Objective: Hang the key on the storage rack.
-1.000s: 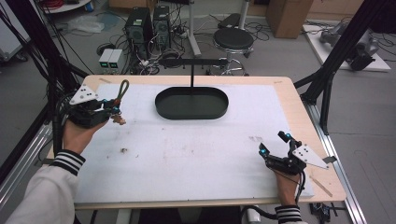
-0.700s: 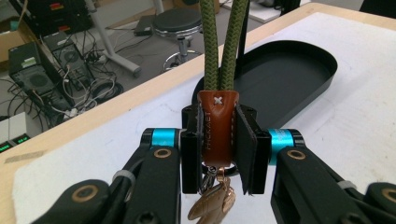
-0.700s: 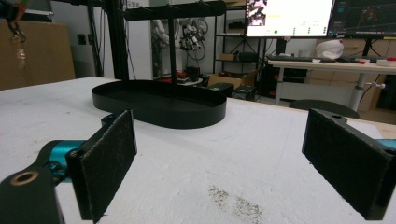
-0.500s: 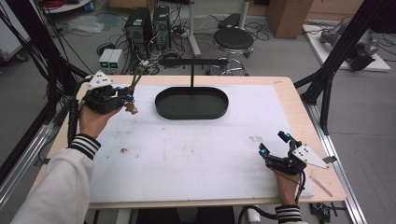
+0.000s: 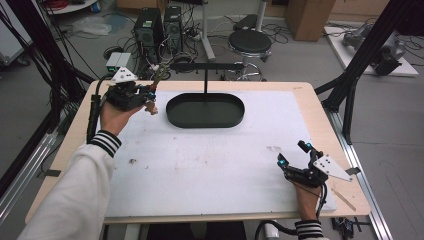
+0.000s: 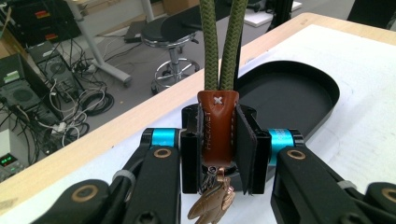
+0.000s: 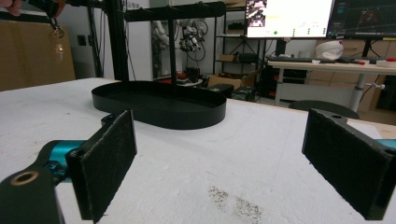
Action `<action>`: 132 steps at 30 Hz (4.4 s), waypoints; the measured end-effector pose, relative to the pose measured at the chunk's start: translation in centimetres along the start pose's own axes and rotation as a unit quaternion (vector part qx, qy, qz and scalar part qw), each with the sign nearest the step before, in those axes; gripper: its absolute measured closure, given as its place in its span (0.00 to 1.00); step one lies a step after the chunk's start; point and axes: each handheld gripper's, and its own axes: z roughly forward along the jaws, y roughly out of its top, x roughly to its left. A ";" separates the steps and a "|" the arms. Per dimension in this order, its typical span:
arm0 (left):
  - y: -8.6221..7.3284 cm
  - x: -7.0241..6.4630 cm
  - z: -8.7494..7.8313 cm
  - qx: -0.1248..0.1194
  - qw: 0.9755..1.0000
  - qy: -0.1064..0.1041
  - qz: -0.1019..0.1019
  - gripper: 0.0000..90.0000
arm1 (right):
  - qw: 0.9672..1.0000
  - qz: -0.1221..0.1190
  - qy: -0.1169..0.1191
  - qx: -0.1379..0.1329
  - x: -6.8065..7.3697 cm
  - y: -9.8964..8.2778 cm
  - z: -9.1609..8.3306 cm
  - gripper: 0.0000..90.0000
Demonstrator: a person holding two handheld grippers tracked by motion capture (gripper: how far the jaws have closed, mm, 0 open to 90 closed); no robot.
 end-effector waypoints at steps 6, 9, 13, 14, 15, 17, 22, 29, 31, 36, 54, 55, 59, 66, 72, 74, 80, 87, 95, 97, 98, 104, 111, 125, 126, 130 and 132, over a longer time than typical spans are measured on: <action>0.7 -0.4 1.6 0.004 1.000 -0.006 0.006 0.81 | 1.000 0.003 0.000 0.002 0.1 0.0 0.0 0.10; 0.9 -0.4 2.4 0.005 1.000 -0.005 0.005 0.81 | 1.000 0.002 0.000 0.001 0.0 0.0 0.0 0.10; 1.1 -0.2 3.2 0.007 1.000 -0.002 0.002 0.81 | 1.000 0.000 0.000 0.001 0.0 0.0 0.0 0.10; 1.0 -0.2 3.5 0.004 1.000 -0.002 -0.001 0.81 | 1.000 0.001 0.000 -0.001 0.0 0.0 0.0 0.10; 1.0 -0.1 3.7 0.005 1.000 -0.002 -0.002 0.81 | 1.000 0.001 0.000 -0.001 0.0 0.0 0.0 0.10; 0.7 0.0 4.1 0.010 1.000 0.000 -0.004 0.81 | 1.000 0.000 0.000 -0.001 0.0 0.0 0.0 0.10; 0.4 0.1 4.9 0.013 1.000 0.002 -0.007 0.81 | 1.000 0.001 0.000 -0.001 0.0 0.0 0.0 0.10; 0.0 0.1 5.8 0.018 1.000 0.002 -0.008 0.81 | 1.000 0.001 -0.001 -0.001 -0.1 0.0 0.0 0.10; -0.1 0.1 6.0 0.019 1.000 0.003 -0.009 0.81 | 1.000 0.001 0.000 -0.002 -0.1 0.0 0.0 0.10; -0.4 -0.1 6.7 0.024 1.000 0.004 -0.008 0.81 | 1.000 0.002 0.000 -0.002 0.0 0.0 0.0 0.10; -0.7 0.2 7.5 0.025 1.000 0.013 -0.011 0.81 | 1.000 0.003 0.000 -0.002 -0.1 0.0 0.0 0.10; -0.7 0.2 7.6 0.025 1.000 0.013 -0.012 0.81 | 1.000 0.003 0.000 -0.002 -0.1 0.0 0.0 0.10; -0.4 0.1 7.9 0.025 1.000 0.014 -0.012 0.81 | 1.000 0.002 -0.001 -0.002 -0.1 0.0 0.0 0.10; -0.1 0.4 8.3 0.026 0.999 0.019 -0.014 0.81 | 1.000 0.003 0.000 -0.002 -0.1 0.0 0.0 0.10; 0.1 0.6 8.9 0.029 0.999 0.025 -0.020 0.81 | 1.000 0.003 0.000 -0.001 -0.1 0.0 0.0 0.10; 0.1 0.7 9.0 0.029 0.999 0.026 -0.023 0.81 | 1.000 0.002 0.001 -0.002 -0.1 0.0 0.0 0.10; -0.2 0.9 9.4 0.035 0.999 0.030 -0.029 0.81 | 1.000 0.003 0.001 -0.001 -0.1 0.0 0.0 0.10; -0.8 1.1 10.0 0.051 0.998 0.032 -0.033 0.81 | 1.000 0.003 0.000 -0.002 -0.1 0.0 0.0 0.10; -1.2 1.3 10.5 0.058 0.997 0.031 -0.041 0.81 | 1.000 0.004 0.000 -0.001 -0.1 0.0 0.0 0.10; -1.3 1.3 10.6 0.058 0.997 0.031 -0.041 0.81 | 1.000 0.007 0.001 0.000 0.0 0.0 0.0 0.10; -1.3 1.3 10.6 0.058 0.997 0.030 -0.042 0.81 | 1.000 0.007 0.001 0.000 0.0 0.0 -0.1 0.10; -1.5 1.4 10.7 0.050 0.997 0.020 -0.057 0.78 | 1.000 0.006 0.000 0.000 -0.1 0.0 -0.1 0.10; -2.3 1.3 10.0 0.037 0.997 -0.018 -0.062 0.28 | 1.000 0.004 0.001 0.000 0.0 0.0 0.0 0.10; -6.1 0.0 -1.1 -0.139 0.988 -0.059 -0.044 0.02 | 1.000 0.004 0.001 -0.001 0.0 0.0 -0.1 0.10; -6.6 0.0 -1.7 -0.143 0.987 -0.061 -0.042 0.02 | 1.000 0.004 0.001 0.000 0.0 0.0 -0.1 0.10; -10.1 -0.1 -4.4 -0.152 0.986 -0.060 -0.042 0.02 | 1.000 0.004 0.000 -0.001 0.0 0.0 0.0 0.10; -11.8 -0.2 -5.7 -0.157 0.985 -0.052 -0.043 0.02 | 1.000 0.004 0.000 -0.001 0.0 0.0 -0.1 0.10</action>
